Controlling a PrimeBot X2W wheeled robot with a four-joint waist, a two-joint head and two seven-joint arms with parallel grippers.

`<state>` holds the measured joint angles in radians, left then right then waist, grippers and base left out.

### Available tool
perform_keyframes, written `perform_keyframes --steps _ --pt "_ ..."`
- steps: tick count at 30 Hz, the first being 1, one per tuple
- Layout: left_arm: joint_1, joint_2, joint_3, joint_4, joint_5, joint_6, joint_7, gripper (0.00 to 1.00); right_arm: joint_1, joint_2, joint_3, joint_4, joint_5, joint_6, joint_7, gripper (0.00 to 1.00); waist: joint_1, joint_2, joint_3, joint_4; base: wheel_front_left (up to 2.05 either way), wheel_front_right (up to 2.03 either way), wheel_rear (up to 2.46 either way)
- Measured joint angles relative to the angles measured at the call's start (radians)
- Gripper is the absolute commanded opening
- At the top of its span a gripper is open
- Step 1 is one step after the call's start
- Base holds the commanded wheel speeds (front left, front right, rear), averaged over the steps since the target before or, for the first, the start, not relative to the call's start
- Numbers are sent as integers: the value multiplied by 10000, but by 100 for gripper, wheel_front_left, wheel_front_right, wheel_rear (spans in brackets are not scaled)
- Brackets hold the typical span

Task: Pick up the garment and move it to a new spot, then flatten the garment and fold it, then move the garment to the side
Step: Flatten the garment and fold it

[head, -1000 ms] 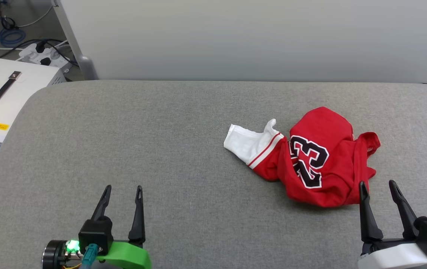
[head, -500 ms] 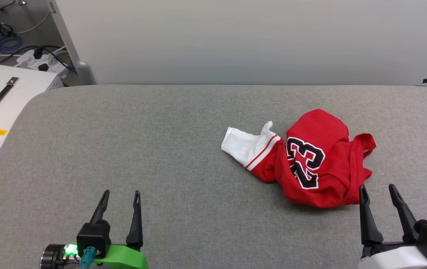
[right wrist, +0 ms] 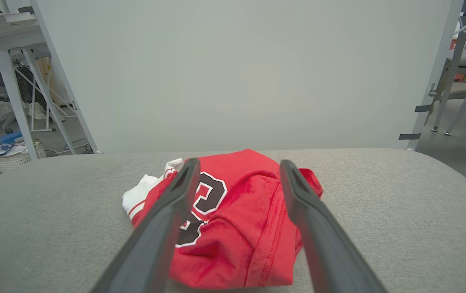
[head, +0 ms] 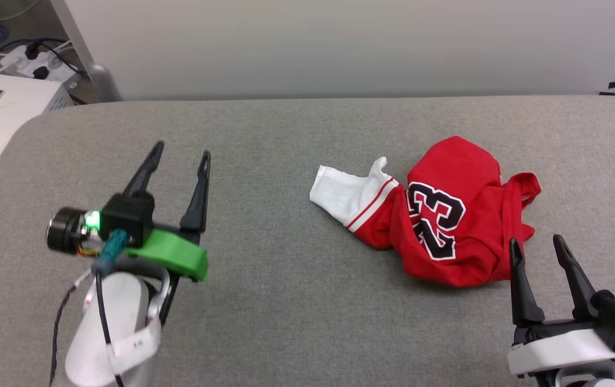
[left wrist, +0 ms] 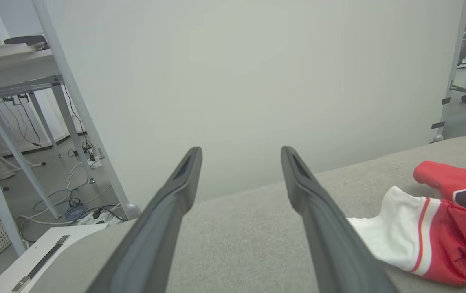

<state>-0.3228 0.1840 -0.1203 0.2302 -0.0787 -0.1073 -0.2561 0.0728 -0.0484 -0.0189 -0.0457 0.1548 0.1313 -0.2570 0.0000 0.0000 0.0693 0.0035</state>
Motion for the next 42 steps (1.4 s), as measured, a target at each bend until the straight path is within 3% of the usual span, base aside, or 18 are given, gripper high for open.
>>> perform_keyframes --steps 4,8,19,27,35,42 --pt "-1765 410 -617 903 -157 -157 52 100 -366 0 140 -90 -25 0 0 100 0 0 387 -213 0 0 0" --pt "-3724 702 -1726 1584 -1039 -182 913 100 -729 0 222 -169 -23 0 0 100 0 0 869 -447 0 0 0" --pt "-7396 1693 -6167 2838 -5350 -207 6491 100 -1458 -2 347 -265 75 0 0 100 1 0 2213 -1144 0 0 0" --pt "-8836 1962 -8589 3536 -7194 -207 8928 100 -2074 -4 525 -366 176 0 0 100 1 0 3086 -1685 0 0 0" --pt "-9449 2096 -10765 4146 -7714 -207 9879 100 -2372 -4 558 -384 290 0 0 100 1 0 3856 -2122 0 0 0" --pt "-9831 2347 -11198 3937 -7701 -215 10410 100 -2517 -2 581 -389 426 0 0 100 1 0 4290 -2401 0 0 0"
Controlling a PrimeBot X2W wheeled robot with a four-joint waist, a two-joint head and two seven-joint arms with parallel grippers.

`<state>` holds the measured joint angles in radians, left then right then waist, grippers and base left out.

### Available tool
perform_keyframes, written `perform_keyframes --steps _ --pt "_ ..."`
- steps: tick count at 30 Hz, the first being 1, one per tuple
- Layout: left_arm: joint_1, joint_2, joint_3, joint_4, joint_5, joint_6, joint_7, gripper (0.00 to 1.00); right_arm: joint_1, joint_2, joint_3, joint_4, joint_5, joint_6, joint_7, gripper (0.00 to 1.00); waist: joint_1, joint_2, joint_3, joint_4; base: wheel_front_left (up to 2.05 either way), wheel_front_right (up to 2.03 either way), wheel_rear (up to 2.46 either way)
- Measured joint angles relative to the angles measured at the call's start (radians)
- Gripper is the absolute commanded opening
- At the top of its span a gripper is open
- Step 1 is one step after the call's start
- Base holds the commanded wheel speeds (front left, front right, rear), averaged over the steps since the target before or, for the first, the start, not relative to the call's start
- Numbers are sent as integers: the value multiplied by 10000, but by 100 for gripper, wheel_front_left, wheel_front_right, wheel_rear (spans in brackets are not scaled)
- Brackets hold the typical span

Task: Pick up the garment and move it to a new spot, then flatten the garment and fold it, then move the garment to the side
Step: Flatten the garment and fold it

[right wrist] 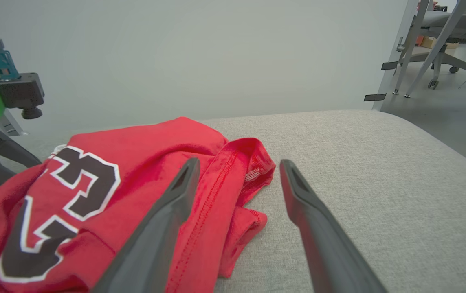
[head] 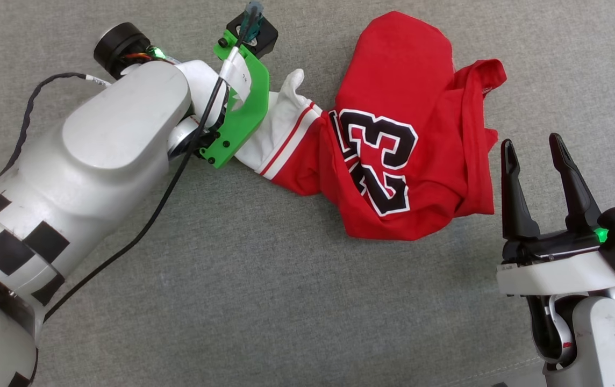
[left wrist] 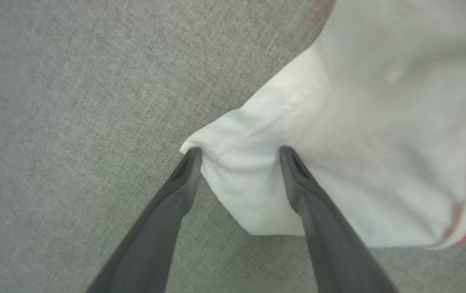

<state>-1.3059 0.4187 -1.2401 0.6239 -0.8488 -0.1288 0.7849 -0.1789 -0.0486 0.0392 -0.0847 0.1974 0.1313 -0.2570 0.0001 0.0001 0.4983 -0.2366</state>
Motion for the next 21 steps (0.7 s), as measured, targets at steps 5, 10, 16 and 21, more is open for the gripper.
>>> perform_keyframes --steps 5,10,16,21 --pt "-18 205 -23 -219 -17 -35 -518 0 -86 -2 -54 12 10 0 0 100 0 0 113 -4 0 0 0" --pt "-15 161 -251 -102 -15 -35 -1990 0 -82 -2 -148 50 -12 0 0 100 1 0 -65 150 0 0 0" --pt "37 194 -267 102 -180 -33 -4663 0 100 -2 -288 82 -209 0 0 100 1 0 -639 482 0 0 0" --pt "209 514 104 245 -328 -33 -6297 0 450 -2 -385 86 -397 0 0 100 0 0 -1171 874 0 0 0"
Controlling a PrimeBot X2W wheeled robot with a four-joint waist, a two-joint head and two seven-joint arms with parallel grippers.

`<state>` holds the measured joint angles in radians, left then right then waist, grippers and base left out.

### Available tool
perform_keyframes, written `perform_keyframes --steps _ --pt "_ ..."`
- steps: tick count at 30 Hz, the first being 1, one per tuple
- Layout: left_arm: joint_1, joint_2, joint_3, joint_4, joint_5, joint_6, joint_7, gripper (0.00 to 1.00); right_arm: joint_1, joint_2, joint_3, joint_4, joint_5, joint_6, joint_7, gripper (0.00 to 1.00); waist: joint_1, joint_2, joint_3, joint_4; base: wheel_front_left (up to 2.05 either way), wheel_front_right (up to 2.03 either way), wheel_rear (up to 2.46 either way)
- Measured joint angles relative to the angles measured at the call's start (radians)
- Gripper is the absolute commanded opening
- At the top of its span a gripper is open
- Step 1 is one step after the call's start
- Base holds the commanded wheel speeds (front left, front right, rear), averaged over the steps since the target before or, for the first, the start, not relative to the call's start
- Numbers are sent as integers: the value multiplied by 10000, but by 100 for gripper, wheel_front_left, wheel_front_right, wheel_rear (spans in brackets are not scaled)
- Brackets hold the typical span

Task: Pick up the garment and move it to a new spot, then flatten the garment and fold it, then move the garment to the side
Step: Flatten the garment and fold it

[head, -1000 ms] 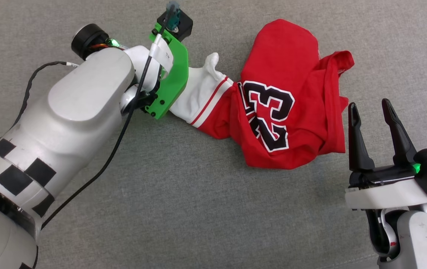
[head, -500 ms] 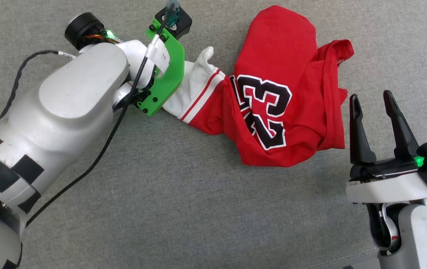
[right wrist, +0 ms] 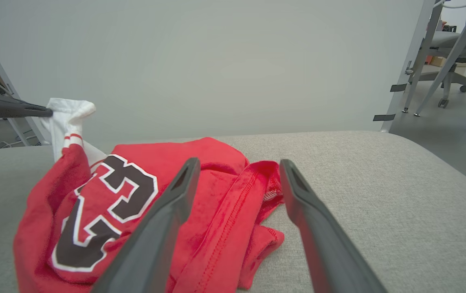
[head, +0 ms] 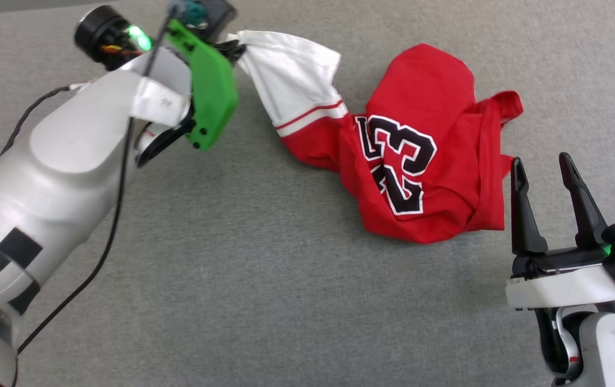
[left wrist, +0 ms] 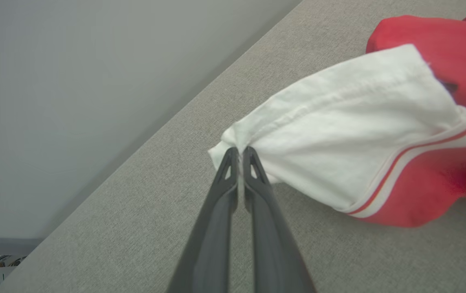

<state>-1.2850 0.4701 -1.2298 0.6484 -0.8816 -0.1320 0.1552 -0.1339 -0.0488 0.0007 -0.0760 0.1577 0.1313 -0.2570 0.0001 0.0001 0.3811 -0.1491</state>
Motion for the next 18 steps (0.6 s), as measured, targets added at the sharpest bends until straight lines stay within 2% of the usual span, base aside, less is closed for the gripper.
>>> perform_keyframes --steps 5,12,18 --pt "1015 767 393 88 -357 222 -1172 0 246 0 -94 -13 -71 0 0 100 0 0 -495 478 0 0 0" --pt "2737 1762 535 236 -732 746 -2100 0 484 2 -157 -36 -144 0 0 100 -1 0 -981 1063 0 0 0" --pt "4231 2121 625 495 -1227 1051 -2686 0 523 4 -148 -35 -159 0 0 100 -1 -1 -1239 1220 0 0 0"
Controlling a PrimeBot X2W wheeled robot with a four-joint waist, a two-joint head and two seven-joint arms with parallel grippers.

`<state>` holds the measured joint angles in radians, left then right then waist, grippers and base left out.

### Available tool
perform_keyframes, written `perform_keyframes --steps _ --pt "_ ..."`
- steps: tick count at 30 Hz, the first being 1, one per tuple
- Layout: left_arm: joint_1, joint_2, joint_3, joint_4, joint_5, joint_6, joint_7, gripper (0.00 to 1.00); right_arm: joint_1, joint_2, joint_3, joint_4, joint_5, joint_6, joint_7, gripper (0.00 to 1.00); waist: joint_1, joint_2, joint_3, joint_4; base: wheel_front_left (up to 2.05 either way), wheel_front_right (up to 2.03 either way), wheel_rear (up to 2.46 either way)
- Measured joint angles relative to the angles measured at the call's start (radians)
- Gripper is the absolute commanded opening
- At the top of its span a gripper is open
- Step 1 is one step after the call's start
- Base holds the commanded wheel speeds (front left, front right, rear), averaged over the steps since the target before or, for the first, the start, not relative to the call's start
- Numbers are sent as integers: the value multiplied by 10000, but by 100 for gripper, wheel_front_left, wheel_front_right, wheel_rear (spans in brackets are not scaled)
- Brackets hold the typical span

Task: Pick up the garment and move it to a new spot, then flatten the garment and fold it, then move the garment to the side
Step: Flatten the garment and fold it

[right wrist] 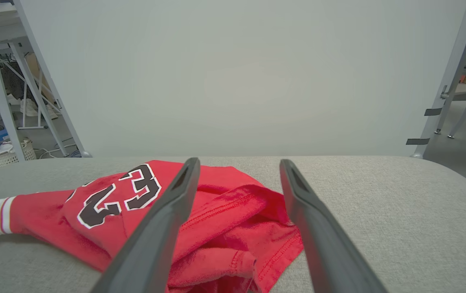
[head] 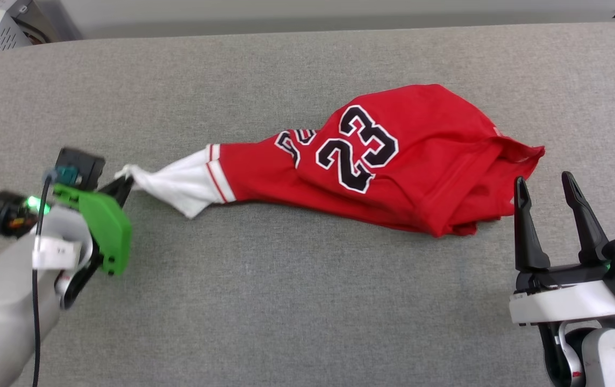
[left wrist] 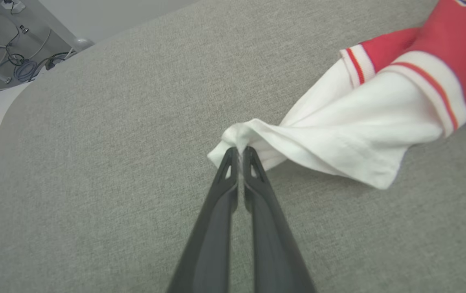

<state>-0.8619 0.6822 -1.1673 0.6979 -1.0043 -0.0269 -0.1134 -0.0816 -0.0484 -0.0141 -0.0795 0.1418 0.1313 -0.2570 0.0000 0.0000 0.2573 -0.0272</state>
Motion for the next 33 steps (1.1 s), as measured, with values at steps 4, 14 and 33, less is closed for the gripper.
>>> perform_keyframes --steps 4,14,33 --pt "1036 61 65 226 -523 150 -217 0 169 0 -88 2 -63 0 0 100 0 0 -87 -75 0 0 0" --pt "2152 -230 430 585 -1158 476 -1005 100 506 0 -291 38 -109 0 0 100 0 0 -501 -83 0 0 0" --pt "6153 -1365 6928 -6205 5187 4011 -1427 100 -2107 -2635 -552 -430 -690 0 0 100 0 0 -1204 860 0 0 0"
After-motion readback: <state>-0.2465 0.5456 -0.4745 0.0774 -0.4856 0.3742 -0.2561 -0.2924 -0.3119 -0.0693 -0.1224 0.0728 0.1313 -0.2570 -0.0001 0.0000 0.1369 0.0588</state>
